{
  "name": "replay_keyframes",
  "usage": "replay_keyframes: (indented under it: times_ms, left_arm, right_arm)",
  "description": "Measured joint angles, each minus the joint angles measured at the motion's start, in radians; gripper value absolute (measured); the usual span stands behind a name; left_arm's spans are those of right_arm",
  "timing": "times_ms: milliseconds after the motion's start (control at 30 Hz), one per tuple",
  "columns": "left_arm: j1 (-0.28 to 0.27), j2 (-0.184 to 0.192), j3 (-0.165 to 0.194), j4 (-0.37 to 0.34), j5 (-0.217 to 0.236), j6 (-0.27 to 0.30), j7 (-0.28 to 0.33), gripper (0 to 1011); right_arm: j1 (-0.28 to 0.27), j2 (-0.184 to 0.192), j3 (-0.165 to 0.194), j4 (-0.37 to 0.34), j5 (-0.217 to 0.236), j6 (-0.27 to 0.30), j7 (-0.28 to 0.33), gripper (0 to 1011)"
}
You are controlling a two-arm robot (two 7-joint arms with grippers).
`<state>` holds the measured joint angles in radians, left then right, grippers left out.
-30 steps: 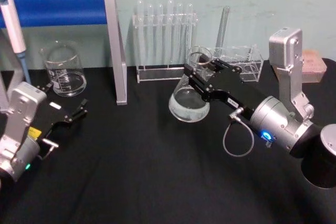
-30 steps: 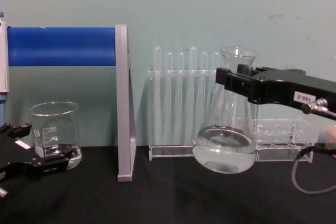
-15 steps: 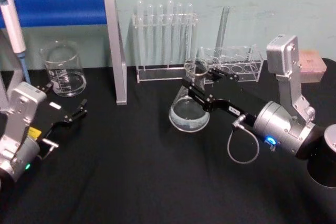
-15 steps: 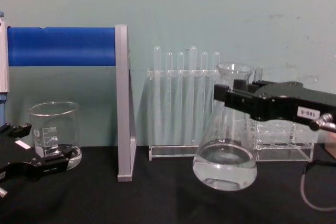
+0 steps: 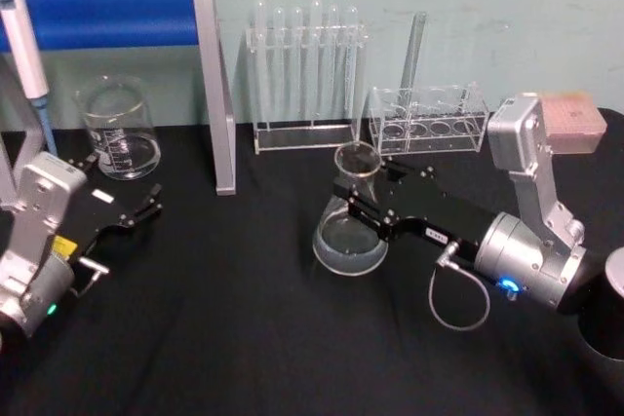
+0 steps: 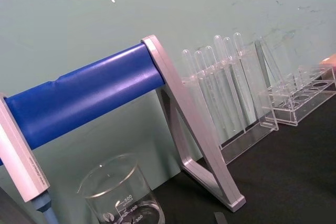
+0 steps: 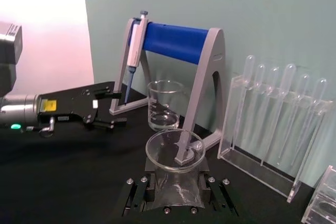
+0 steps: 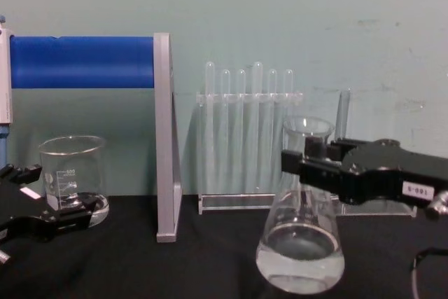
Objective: Grasp the erlenmeyer flask with one hand, shake it three times, then place it back.
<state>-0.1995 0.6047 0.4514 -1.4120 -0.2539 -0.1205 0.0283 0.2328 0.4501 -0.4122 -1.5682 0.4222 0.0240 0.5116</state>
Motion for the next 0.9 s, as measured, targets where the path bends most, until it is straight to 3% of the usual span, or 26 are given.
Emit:
replay_keyframes:
  times_ms: [900]
  left_arm:
    - [0.000, 0.000, 0.000, 0.000, 0.000, 0.000, 0.000, 1001]
  right_arm:
    - [0.026, 0.008, -0.051, 0.095, 0.003, -0.046, 0.050, 457]
